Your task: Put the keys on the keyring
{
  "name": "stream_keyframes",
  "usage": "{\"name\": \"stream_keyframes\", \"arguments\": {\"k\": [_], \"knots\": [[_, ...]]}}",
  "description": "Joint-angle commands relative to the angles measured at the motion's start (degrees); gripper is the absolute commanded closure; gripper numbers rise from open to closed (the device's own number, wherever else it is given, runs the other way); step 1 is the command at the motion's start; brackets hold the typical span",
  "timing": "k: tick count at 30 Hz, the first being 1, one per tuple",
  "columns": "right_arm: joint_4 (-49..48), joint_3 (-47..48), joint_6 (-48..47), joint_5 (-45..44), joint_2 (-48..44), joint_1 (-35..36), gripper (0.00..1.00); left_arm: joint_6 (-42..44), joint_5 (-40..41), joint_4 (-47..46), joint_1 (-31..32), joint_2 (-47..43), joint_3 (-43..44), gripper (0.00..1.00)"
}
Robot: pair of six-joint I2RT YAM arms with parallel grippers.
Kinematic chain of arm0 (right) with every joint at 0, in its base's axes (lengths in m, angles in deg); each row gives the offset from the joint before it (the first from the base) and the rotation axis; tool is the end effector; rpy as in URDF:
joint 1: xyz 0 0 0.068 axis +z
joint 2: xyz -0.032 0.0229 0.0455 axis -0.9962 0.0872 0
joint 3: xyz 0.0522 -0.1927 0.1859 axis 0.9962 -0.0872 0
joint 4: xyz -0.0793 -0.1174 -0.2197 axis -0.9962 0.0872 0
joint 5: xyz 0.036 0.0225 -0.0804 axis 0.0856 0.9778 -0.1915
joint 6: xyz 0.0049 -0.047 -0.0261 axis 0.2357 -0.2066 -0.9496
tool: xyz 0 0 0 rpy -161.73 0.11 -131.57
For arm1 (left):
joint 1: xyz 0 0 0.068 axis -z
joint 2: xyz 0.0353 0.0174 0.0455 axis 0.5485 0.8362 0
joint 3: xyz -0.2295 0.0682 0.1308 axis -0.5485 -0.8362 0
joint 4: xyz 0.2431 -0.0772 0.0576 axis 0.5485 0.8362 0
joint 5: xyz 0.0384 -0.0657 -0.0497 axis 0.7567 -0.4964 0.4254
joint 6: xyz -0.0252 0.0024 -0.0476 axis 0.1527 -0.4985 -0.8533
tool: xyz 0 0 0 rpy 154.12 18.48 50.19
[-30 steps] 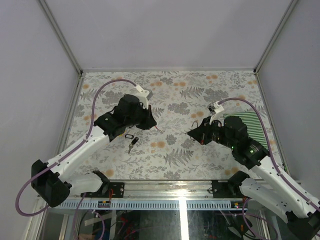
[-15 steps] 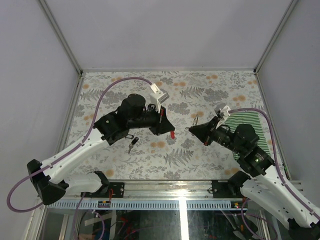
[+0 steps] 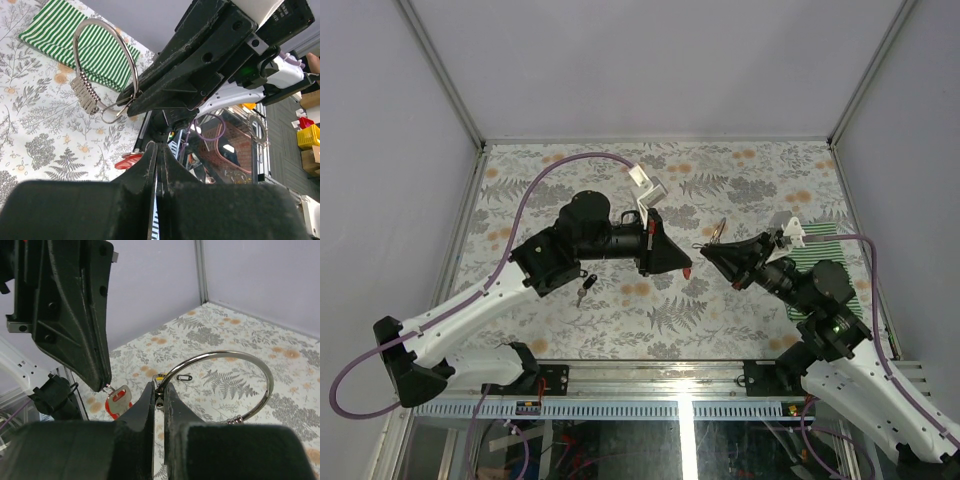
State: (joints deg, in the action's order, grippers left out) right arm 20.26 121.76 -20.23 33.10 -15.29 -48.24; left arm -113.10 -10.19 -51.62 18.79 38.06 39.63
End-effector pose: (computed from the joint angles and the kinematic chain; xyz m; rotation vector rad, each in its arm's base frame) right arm 0.1009 0.0894 0.3490 -0.5085 1.2844 1.0124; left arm 0.1502 -0.2212 0.4010 0.8563 1.7881 -1.3868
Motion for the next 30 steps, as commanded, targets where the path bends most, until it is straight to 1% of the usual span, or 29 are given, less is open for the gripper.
{"name": "stream_keyframes", "arguments": {"k": [1,12,30], "knots": [[-7.42,0.42,-0.79,2.72,-0.79,0.42,1.00,-1.64,-1.10,-7.38,0.39,0.17,1.31,1.00],[-8.30,0.05,0.53,4.43,-1.97,0.43,1.00,-3.74,-0.99,-11.45,0.38,1.30,0.47,1.00],[-8.62,-0.13,2.04,5.67,-2.08,0.43,1.00,-4.15,2.31,-12.27,0.39,0.05,-1.38,1.00]]}}
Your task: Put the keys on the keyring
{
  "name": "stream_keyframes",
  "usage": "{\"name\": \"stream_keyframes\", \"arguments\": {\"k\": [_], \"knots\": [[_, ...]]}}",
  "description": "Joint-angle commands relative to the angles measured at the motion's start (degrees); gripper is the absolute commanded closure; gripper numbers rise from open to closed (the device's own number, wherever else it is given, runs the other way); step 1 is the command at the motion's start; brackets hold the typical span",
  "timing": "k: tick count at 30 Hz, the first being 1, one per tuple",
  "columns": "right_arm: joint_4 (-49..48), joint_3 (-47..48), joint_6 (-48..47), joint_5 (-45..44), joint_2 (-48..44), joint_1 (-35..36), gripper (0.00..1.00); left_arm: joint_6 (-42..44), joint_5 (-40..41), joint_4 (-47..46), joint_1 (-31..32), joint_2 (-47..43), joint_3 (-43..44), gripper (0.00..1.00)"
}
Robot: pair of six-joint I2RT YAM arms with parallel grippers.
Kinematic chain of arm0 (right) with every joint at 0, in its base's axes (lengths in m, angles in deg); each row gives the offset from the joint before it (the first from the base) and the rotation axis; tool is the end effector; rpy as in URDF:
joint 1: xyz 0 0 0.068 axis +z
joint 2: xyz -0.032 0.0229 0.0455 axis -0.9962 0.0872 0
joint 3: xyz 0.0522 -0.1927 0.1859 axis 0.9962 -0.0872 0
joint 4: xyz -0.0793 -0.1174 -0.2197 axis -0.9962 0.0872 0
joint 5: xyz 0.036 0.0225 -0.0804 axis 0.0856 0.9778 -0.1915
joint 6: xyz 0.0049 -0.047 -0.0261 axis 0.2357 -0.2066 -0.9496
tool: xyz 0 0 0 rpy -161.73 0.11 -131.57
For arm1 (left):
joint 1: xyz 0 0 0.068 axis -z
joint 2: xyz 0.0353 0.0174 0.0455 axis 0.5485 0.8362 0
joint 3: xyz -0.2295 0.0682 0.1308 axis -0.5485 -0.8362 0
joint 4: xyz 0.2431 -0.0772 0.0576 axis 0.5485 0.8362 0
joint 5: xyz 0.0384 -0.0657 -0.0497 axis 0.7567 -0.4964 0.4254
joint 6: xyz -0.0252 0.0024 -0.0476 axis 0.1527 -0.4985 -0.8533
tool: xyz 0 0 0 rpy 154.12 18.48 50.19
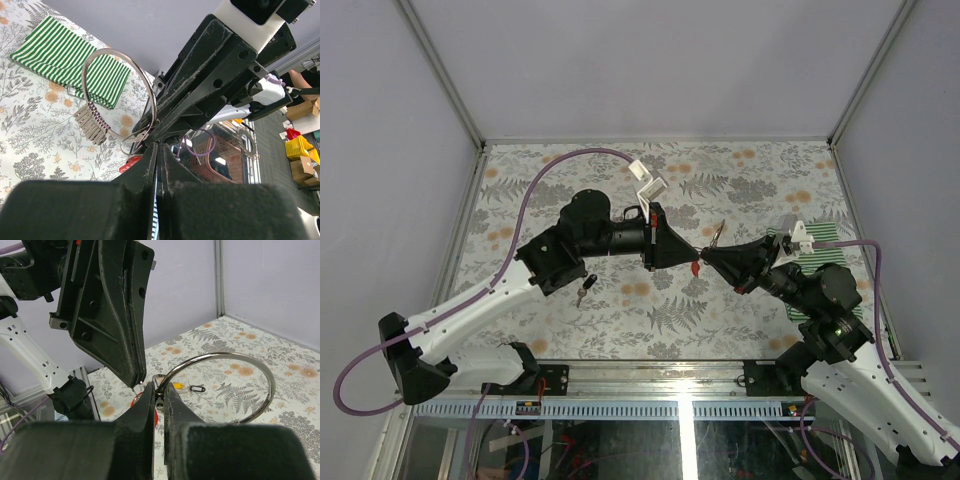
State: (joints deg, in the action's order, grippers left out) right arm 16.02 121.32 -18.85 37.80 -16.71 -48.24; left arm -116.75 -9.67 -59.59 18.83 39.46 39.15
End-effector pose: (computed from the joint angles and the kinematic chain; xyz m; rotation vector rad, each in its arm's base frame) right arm 0.0924 0.0865 0.3563 -0.5620 1.1842 1.0837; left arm 0.1563 -0.2288 0.4064 0.7933 1.7107 -1.4441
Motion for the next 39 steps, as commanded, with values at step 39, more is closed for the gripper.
{"name": "stream_keyframes", "arguments": {"k": [39], "knots": [[-2.07,1.07,0.53,0.34,-2.25,0.43,1.00,0.25,8.74,-1.90,0.30,-2.29,-1.30,1.00]]}}
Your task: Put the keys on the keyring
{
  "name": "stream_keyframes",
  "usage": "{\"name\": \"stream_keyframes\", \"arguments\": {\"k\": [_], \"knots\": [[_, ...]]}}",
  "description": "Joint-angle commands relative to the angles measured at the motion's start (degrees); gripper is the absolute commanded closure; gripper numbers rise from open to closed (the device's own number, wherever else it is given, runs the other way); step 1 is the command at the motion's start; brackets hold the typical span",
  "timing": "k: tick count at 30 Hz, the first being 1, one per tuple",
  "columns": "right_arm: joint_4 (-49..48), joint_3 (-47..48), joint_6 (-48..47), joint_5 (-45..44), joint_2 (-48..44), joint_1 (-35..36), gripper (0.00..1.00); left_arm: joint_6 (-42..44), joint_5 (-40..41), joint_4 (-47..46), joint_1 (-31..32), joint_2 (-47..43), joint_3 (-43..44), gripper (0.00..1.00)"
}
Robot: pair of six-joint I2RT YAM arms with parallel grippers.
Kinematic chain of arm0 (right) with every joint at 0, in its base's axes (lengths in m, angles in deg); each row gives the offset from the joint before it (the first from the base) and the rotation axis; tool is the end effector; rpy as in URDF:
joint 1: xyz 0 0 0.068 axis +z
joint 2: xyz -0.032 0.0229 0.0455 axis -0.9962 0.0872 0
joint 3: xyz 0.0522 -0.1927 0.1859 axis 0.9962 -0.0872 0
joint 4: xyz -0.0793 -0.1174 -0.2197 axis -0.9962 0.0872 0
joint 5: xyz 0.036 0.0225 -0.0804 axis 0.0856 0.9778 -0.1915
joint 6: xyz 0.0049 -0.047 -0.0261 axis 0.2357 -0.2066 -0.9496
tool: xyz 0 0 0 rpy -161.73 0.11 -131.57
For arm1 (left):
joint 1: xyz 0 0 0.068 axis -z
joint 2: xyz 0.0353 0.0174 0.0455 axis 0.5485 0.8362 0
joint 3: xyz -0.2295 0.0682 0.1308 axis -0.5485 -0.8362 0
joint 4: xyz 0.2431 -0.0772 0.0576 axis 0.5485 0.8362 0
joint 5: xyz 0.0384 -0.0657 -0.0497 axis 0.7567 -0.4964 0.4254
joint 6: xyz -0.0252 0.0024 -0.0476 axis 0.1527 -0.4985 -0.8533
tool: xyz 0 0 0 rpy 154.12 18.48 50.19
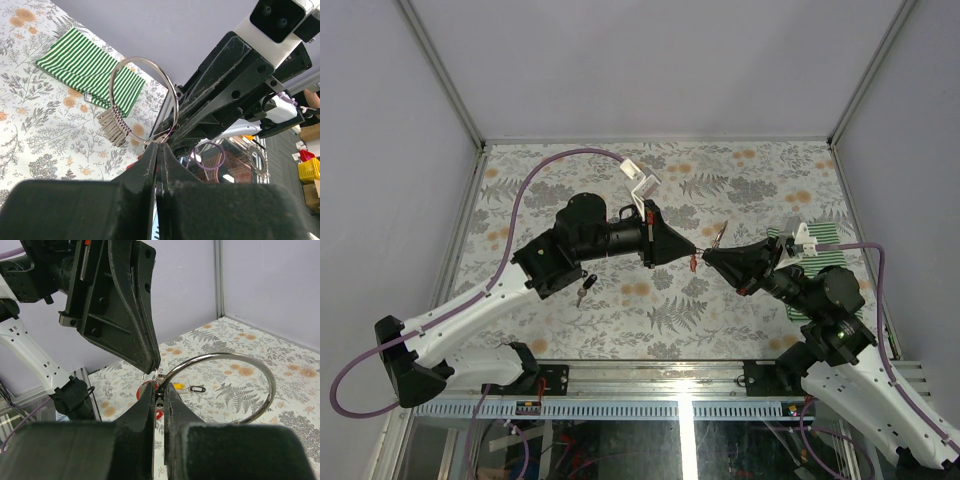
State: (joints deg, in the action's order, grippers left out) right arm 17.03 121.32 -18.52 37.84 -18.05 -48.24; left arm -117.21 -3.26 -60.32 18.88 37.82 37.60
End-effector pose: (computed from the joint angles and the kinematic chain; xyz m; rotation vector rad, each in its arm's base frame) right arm 0.0884 0.0835 0.3570 -0.5591 1.1803 1.0890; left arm 0.1557 -0.2226 0.4053 0.6889 1.7149 -1.3685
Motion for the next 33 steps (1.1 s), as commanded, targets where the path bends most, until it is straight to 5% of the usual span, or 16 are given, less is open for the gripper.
{"name": "stream_keyframes", "arguments": {"k": [1,33], "knots": [[-3.02,1.10,0.19,0.28,-0.95,0.43,1.00,0.75,2.51,-0.93,0.27,-0.60,0.29,1.00],[2.31,4.47,5.26,-4.90,-0.41,0.43,1.00,3.28,7.00,3.69,0.33,0.15,0.50,1.00]]}}
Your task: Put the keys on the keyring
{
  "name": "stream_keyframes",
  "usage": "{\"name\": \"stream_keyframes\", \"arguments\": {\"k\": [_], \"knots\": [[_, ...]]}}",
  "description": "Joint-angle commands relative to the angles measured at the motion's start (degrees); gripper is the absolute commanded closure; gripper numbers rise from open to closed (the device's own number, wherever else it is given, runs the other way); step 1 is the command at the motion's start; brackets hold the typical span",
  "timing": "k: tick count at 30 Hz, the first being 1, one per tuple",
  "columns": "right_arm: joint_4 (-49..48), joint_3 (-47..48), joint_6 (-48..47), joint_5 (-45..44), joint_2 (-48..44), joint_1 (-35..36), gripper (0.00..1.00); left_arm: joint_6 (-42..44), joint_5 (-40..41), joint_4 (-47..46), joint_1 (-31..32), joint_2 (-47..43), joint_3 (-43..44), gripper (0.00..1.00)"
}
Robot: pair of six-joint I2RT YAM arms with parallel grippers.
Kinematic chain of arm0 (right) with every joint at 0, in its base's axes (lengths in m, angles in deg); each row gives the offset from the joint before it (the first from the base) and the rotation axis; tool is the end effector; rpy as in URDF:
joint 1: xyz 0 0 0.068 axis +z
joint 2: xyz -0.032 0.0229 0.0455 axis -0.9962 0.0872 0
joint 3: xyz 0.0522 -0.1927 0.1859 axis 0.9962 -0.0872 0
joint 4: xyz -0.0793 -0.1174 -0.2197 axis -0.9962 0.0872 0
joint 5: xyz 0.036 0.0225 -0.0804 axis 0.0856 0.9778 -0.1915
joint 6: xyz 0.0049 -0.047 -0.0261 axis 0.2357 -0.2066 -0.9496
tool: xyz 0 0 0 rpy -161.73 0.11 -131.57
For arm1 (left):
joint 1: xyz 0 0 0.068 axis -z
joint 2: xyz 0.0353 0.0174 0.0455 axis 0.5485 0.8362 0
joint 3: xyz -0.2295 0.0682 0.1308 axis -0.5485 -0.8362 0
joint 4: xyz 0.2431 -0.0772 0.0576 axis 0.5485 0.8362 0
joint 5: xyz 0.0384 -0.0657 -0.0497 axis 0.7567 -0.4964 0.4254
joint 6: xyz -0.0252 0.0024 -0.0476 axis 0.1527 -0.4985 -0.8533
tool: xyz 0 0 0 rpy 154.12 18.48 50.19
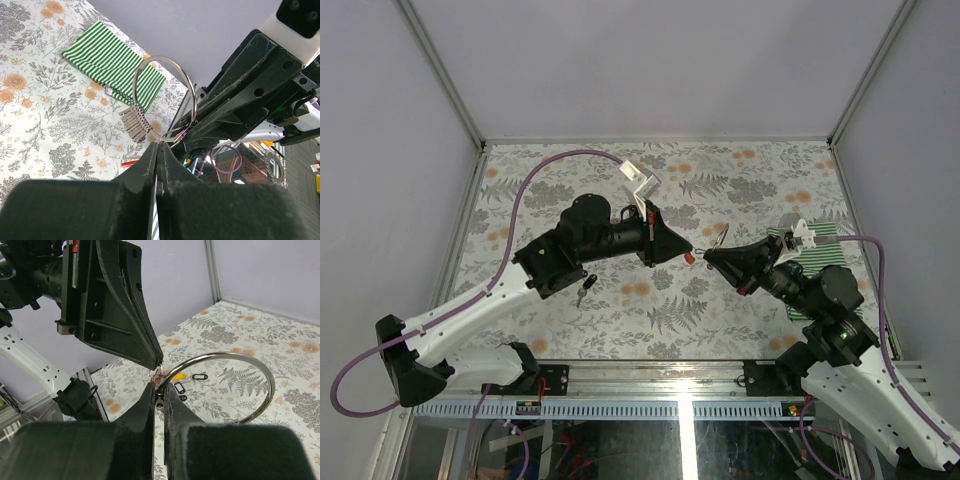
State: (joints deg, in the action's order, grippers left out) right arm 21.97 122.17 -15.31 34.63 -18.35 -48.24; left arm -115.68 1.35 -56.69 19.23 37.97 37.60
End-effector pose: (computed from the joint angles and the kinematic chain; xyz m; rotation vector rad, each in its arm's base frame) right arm 0.0900 0.0824 0.3541 -0.4795 1.2797 1.1020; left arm 0.1570 -0.2227 0.3978 0.6537 1.7802 -1.2725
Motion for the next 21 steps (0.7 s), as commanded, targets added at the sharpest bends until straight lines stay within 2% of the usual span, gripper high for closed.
{"name": "stream_keyframes", "arguments": {"k": [1,12,21], "knots": [[-2.70,3.63,2.41,-1.74,-0.15,0.43,1.00,1.84,2.48,0.19,-0.05,-0.03,0.50,1.00],[-0.90,5.79,10.57,-3.92,1.37,0.43,1.00,2.30,2.69,0.27,-0.05,-0.17,0.13,1.00],[-3.19,5.24,18.92,-4.24,2.59,0.41,1.00,2.39,2.24,-0.26,-0.10,-0.08,0.14,1.00]]}}
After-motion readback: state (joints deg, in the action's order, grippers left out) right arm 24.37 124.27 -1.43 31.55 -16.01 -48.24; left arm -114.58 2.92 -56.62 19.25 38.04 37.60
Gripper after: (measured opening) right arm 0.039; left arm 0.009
